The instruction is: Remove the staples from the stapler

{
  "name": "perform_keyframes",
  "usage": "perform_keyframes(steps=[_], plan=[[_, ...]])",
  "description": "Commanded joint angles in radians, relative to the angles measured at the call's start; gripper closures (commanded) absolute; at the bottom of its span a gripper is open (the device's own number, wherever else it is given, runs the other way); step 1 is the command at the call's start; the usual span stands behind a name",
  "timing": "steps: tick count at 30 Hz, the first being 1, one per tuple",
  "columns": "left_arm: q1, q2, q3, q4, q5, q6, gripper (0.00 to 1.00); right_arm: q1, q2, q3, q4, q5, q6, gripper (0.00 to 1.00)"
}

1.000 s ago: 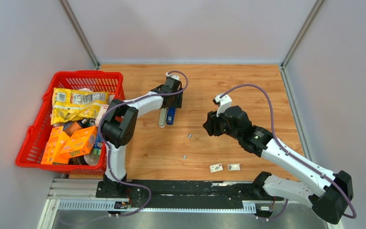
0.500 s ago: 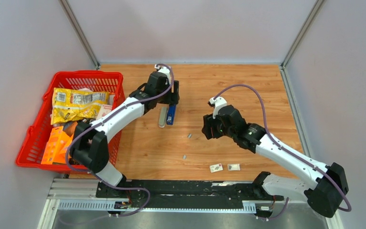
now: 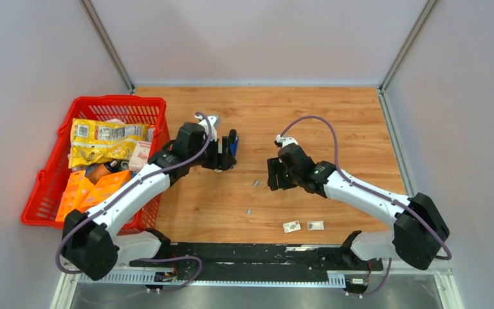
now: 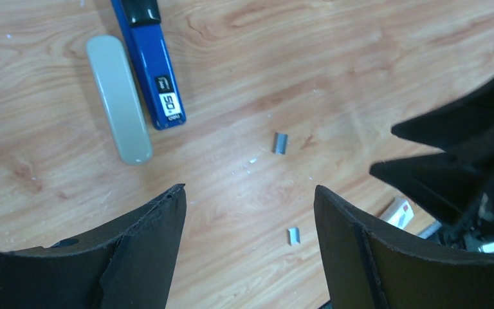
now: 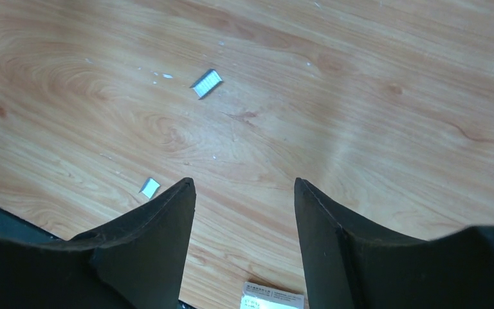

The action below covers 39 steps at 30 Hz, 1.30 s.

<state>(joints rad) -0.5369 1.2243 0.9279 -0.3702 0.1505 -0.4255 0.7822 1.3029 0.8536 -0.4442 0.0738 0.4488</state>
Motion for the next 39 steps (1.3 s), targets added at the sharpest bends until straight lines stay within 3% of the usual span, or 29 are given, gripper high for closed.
perform_keyframes(steps=[1,10,19,27,39], plan=[[-0.005,-0.112,-0.058,-0.001,0.072,-0.019,0.2,0.0,-0.02,0.006,-0.028,0.107,0.082,0.39],[-0.005,-0.275,-0.146,-0.021,0.107,0.002,0.2,0.0,-0.256,-0.195,-0.296,0.322,0.303,0.39],[-0.005,-0.292,-0.164,-0.003,0.168,0.028,0.21,0.014,-0.464,-0.203,-0.429,0.153,0.324,0.44],[-0.003,-0.324,-0.175,0.002,0.222,0.024,0.21,0.098,-0.389,-0.14,-0.631,0.178,0.441,0.46],[-0.003,-0.347,-0.204,0.017,0.293,0.007,0.21,0.222,-0.358,-0.148,-0.771,0.201,0.655,0.45]])
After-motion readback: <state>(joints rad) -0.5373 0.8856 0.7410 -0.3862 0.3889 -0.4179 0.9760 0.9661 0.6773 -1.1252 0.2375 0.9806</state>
